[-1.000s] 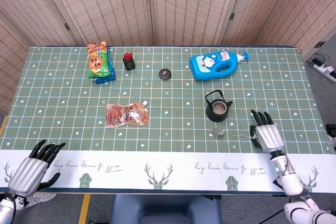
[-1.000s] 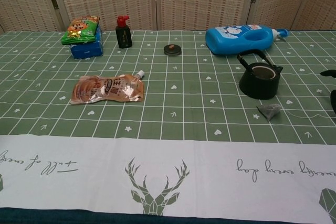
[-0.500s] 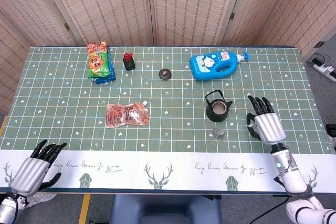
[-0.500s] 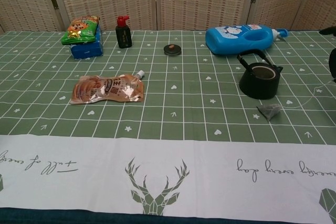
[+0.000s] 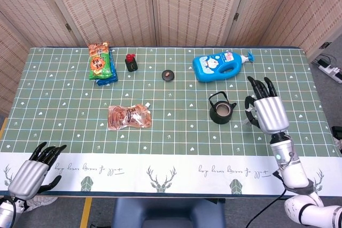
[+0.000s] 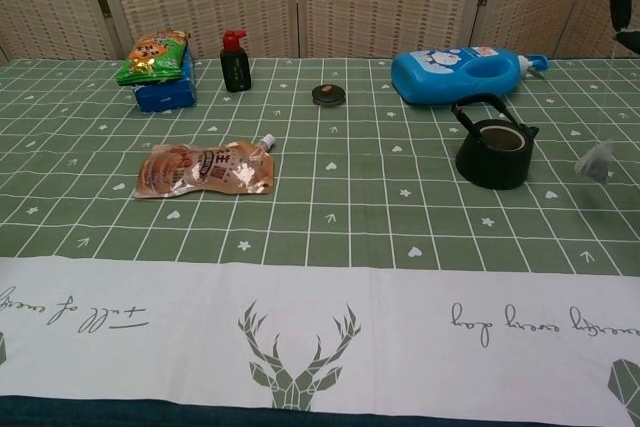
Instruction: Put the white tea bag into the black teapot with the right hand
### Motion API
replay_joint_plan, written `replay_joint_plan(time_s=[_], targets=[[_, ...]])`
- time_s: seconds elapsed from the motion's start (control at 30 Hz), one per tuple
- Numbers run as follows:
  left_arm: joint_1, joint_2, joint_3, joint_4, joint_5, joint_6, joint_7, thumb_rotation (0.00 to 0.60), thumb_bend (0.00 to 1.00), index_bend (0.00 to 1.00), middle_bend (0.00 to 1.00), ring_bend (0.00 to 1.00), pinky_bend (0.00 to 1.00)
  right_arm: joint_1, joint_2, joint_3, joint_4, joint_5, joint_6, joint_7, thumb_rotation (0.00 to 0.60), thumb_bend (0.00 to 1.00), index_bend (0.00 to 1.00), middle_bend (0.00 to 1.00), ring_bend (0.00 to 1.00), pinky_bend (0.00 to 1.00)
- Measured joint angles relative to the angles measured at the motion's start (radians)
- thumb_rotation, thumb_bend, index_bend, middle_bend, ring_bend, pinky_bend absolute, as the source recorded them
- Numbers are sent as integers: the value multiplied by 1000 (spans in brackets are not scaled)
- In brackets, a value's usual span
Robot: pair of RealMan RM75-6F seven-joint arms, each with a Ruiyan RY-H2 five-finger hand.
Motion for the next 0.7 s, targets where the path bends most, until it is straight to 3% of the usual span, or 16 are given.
replay_joint_plan(time_s=[0.33, 0.7], targets=[[-6, 4, -6, 7, -15, -11, -16, 600, 319, 0, 139, 105, 15, 63, 25, 67, -47, 132, -16, -74, 600, 428, 771, 83, 100, 0], [-8, 7, -12, 14, -36, -20, -26, 600, 319, 0, 139, 105, 15, 158, -54, 82, 83, 243, -106, -60, 600, 429, 771, 83, 99, 0]])
